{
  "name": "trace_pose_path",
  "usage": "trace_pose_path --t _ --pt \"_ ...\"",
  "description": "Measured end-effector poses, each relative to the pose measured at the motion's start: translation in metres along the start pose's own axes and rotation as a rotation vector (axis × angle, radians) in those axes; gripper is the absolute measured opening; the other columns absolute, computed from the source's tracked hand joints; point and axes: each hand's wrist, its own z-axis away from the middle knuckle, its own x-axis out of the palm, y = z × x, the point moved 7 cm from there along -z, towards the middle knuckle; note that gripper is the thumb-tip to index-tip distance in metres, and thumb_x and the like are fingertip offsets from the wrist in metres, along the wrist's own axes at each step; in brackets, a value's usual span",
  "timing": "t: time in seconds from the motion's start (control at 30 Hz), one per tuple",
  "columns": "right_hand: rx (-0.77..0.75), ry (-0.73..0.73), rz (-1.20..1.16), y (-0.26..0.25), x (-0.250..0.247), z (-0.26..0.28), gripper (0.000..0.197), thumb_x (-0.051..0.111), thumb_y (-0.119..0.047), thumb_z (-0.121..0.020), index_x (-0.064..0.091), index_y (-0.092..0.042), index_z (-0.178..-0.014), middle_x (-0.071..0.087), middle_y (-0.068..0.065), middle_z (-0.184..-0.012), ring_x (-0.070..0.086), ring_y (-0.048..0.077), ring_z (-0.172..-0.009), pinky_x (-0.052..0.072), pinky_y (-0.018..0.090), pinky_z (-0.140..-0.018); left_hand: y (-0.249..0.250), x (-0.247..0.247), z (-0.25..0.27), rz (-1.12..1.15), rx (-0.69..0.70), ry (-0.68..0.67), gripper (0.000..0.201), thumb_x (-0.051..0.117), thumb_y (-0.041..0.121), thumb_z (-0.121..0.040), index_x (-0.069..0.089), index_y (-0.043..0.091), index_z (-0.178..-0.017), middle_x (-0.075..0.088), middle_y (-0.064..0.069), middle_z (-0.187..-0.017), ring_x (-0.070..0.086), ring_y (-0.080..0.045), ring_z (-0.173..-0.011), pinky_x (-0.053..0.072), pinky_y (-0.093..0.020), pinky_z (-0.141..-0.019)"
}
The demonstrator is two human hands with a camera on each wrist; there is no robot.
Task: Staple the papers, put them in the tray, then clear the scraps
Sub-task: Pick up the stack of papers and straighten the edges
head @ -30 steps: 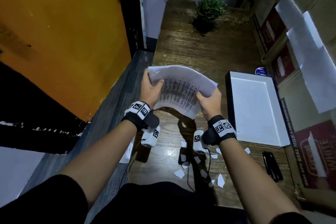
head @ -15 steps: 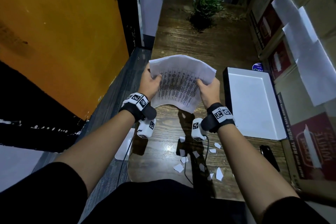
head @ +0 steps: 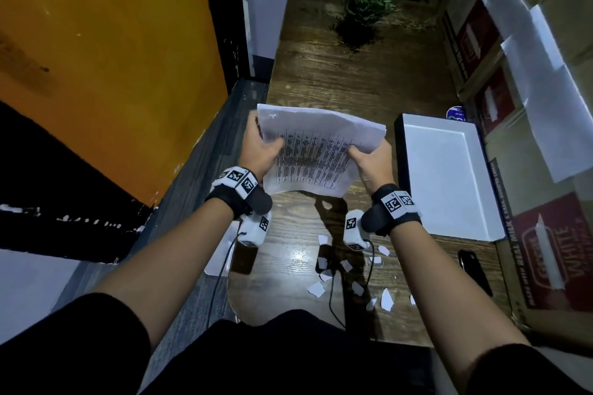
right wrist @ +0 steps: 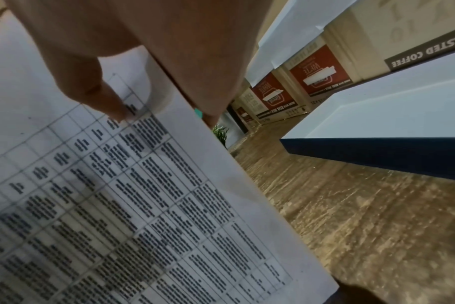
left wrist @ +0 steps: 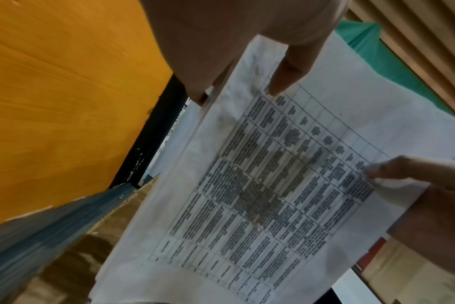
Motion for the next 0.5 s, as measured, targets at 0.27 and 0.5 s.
trace_pose_path --t 0.27,0.5 --pt "-0.022 -0.007 -0.038 -0.011 0.007 -0.003 0.016 0.065 -0.002 -0.083 0.060 -0.014 -0.091 0.066 -0.001 -0.085 0.066 0.002 -0.075 0.056 0.019 -0.069 0.011 -0.004 -0.006 0.019 0.043 0.042 0.043 0.053 -0.006 -0.081 0.051 0.005 -0.122 0.062 -0.008 -0.113 0.060 -0.021 -0.108 0.051 -0.039 -0.098" --pt "0.048 -0.075 -0.013 0.009 0.010 0.001 0.036 0.069 0.006 -0.075 0.058 -0.013 -0.103 0.067 0.005 -0.098 0.067 0.013 -0.090 0.056 0.030 -0.079 -0.009 -0.006 -0.003 0.021 -0.011 0.003 0.049 0.054 -0.009 -0.081 0.043 0.013 -0.123 0.057 0.002 -0.109 0.056 -0.013 -0.105 0.048 -0.040 -0.101"
